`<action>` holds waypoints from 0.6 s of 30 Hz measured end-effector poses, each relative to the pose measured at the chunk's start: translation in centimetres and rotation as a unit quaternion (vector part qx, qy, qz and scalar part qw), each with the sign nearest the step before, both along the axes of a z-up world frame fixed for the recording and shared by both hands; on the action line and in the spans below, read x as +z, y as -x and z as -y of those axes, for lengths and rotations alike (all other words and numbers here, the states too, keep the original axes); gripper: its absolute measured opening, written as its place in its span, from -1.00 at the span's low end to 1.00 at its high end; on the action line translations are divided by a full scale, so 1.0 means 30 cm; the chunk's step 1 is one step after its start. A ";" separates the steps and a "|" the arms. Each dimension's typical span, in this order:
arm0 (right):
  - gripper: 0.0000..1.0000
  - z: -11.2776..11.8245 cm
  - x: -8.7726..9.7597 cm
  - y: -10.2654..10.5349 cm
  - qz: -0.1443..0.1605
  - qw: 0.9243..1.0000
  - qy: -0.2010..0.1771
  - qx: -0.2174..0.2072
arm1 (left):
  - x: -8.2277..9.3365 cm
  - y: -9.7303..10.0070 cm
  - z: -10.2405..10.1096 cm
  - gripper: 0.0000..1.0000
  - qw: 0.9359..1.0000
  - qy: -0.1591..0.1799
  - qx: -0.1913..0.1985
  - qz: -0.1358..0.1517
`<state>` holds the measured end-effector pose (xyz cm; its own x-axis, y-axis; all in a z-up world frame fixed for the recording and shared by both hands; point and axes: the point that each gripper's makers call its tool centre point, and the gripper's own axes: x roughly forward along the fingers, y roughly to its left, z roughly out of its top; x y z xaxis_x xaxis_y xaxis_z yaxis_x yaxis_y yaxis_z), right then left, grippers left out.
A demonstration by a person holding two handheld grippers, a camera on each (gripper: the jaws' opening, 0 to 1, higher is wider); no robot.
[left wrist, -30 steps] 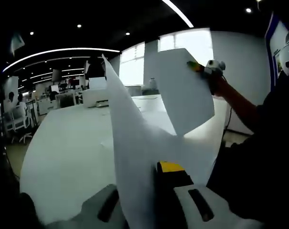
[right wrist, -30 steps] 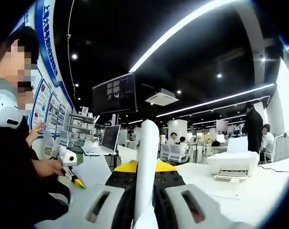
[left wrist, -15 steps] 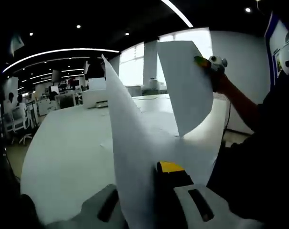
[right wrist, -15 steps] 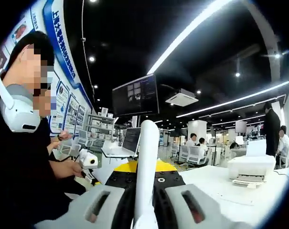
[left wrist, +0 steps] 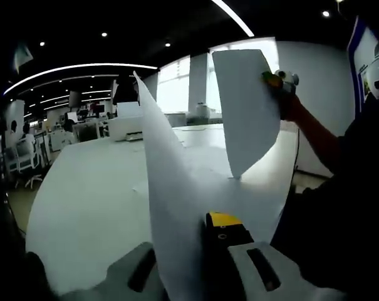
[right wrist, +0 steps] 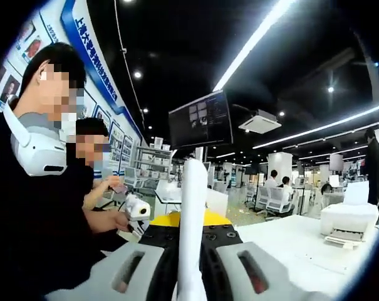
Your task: Organize the stack of printing papers by aligning and flattening the scattered papers on the table
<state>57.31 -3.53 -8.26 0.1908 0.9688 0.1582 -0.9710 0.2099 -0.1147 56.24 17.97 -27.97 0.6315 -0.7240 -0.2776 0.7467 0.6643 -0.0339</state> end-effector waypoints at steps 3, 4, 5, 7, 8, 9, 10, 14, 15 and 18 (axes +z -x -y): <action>-0.92 -0.005 0.021 0.034 0.002 1.000 0.005 0.020 | -0.001 -0.001 -0.001 -0.81 1.000 0.000 0.000 -0.001; -0.92 -0.008 0.028 0.045 0.003 1.000 0.008 0.027 | -0.002 -0.001 0.000 -0.81 1.000 0.000 0.000 -0.001; -0.92 -0.009 0.032 0.052 0.004 0.999 0.011 0.031 | -0.002 -0.001 0.000 -0.81 1.000 0.000 0.000 -0.001; -0.92 -0.015 0.045 0.074 0.007 0.999 0.020 0.045 | -0.002 -0.001 0.002 -0.81 1.000 0.001 -0.001 -0.001; -0.93 -0.023 0.049 0.086 0.008 0.998 0.023 0.051 | -0.003 -0.001 0.004 -0.81 1.000 0.001 -0.002 -0.001; -0.93 -0.028 0.051 0.095 0.008 0.998 0.026 0.058 | -0.003 -0.001 0.006 -0.81 1.000 0.001 -0.002 -0.001; -0.93 -0.032 0.051 0.101 0.007 0.997 0.029 0.065 | -0.004 -0.001 0.008 -0.81 1.000 0.002 -0.003 -0.001; -0.92 -0.049 0.026 0.119 0.005 0.994 0.056 0.089 | -0.006 -0.001 0.014 -0.81 1.000 0.001 -0.005 -0.001; -0.93 -0.054 0.015 0.123 0.003 0.993 0.065 0.095 | -0.006 0.000 0.015 -0.81 1.000 0.000 -0.005 -0.001; -0.93 -0.063 -0.004 0.126 0.001 0.991 0.078 0.109 | -0.002 -0.001 0.015 -0.81 1.000 0.000 -0.005 0.000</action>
